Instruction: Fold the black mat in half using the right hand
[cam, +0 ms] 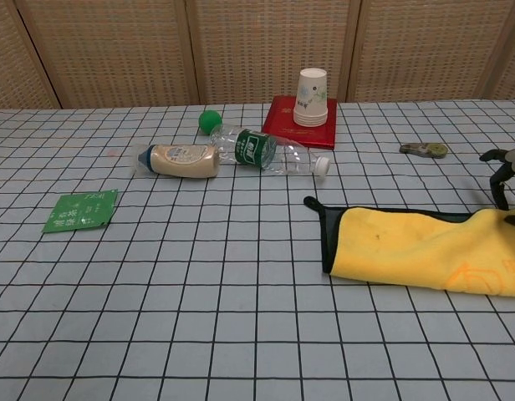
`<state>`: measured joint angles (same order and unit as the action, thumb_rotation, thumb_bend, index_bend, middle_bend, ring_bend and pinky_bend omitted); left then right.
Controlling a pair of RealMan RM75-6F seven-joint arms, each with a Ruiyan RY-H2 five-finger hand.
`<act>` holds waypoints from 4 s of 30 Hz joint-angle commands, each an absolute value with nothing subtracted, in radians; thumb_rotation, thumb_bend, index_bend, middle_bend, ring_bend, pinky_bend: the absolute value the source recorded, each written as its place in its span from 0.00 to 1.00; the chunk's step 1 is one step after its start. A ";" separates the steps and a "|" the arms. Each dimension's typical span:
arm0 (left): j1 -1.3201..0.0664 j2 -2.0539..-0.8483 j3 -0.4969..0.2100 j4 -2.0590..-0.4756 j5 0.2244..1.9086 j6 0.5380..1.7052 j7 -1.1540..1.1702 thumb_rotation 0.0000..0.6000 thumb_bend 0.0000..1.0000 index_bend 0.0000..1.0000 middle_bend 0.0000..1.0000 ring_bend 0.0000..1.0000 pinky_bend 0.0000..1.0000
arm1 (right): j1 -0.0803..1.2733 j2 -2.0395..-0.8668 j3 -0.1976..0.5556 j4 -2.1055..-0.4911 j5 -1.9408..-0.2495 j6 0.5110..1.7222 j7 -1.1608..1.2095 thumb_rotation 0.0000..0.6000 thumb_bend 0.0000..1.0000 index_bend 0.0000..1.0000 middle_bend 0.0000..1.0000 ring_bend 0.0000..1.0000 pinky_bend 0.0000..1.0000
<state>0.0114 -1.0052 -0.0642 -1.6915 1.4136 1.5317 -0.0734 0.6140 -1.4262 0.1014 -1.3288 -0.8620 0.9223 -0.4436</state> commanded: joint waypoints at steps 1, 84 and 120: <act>0.012 -1.005 -0.064 -1.692 1.415 1.533 -0.074 1.00 0.00 0.00 0.00 0.00 0.00 | 0.617 -1.434 0.099 -1.318 -0.851 0.916 -0.457 1.00 0.55 0.58 0.00 0.00 0.00; -0.019 -1.007 -0.085 -1.647 1.352 1.461 -0.113 1.00 0.00 0.00 0.00 0.00 0.00 | 0.883 -1.706 0.166 -1.226 -0.756 0.876 -0.608 1.00 0.61 0.64 0.00 0.00 0.00; -0.016 -0.999 -0.084 -1.646 1.354 1.463 -0.135 1.00 0.00 0.00 0.00 0.00 0.00 | 0.885 -1.724 0.190 -1.251 -0.847 0.925 -0.592 1.00 0.22 0.10 0.00 0.00 0.00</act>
